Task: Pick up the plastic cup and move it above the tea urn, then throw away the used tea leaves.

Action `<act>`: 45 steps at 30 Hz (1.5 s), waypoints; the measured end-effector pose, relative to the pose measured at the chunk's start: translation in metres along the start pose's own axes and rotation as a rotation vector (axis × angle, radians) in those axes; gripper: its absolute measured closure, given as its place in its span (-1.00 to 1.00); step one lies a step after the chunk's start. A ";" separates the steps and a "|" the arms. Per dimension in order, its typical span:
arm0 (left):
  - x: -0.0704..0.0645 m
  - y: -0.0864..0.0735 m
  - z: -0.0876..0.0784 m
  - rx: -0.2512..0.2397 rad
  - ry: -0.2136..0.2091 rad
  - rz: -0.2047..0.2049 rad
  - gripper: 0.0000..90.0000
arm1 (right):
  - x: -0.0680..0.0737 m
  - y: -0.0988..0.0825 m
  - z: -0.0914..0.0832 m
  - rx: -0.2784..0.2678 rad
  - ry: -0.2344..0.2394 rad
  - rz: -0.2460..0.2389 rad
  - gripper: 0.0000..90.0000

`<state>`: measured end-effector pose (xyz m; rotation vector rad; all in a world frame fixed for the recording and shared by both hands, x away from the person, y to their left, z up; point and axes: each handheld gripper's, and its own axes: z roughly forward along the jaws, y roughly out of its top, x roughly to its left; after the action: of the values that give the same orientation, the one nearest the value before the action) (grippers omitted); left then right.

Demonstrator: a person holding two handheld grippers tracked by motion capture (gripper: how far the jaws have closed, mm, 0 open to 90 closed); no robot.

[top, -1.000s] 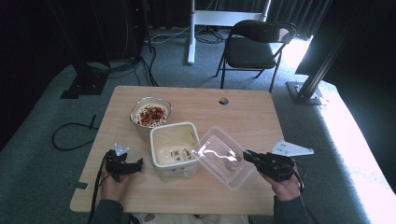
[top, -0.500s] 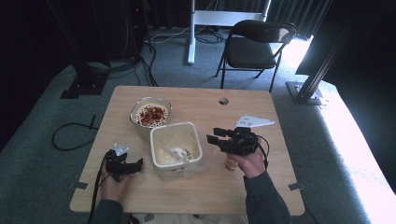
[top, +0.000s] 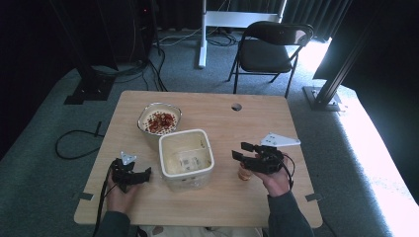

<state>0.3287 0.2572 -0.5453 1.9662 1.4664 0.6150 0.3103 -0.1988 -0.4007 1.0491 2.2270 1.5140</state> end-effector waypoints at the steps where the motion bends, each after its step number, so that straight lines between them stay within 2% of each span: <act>1: 0.000 0.000 0.000 0.000 0.000 0.000 -0.76 | 0.000 0.000 0.000 0.000 0.000 0.000 0.00; 2: 0.000 0.000 0.000 -0.001 0.000 -0.001 -0.76 | -0.004 -0.008 -0.004 0.008 -0.042 -0.012 -0.03; 5: 0.000 0.000 0.000 0.000 0.000 0.000 -0.76 | -0.010 -0.019 -0.007 0.029 -0.108 -0.023 -0.12; 7: 0.000 0.000 0.000 0.000 0.000 0.000 -0.76 | -0.015 -0.028 -0.008 0.049 -0.151 -0.029 -0.25; 10: 0.000 0.000 0.000 0.000 0.000 0.000 -0.76 | -0.018 -0.035 -0.007 0.056 -0.178 -0.031 -0.34; 11: 0.000 0.000 0.000 0.000 0.000 0.000 -0.76 | -0.022 -0.045 -0.004 0.070 -0.203 -0.031 -0.48; 14: 0.000 0.000 0.000 0.000 0.000 0.000 -0.76 | -0.026 -0.056 0.000 0.088 -0.218 -0.014 -0.58; 21: 0.000 0.000 0.000 0.000 0.000 0.000 -0.76 | -0.032 -0.078 0.002 0.086 -0.219 0.012 -0.67; 28: 0.000 0.000 0.000 0.000 0.001 -0.001 -0.76 | -0.034 -0.091 0.004 0.091 -0.218 0.019 -0.67; 39: -0.001 0.000 0.000 0.001 0.001 0.001 -0.76 | -0.038 -0.094 0.004 0.075 -0.201 0.014 -0.69; 45: -0.003 -0.003 -0.003 0.000 -0.009 0.007 -0.76 | -0.039 -0.089 -0.002 0.043 -0.187 0.003 -0.69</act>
<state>0.3233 0.2556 -0.5454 1.9723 1.4544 0.6084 0.2995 -0.2444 -0.4856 1.1554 2.1383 1.3160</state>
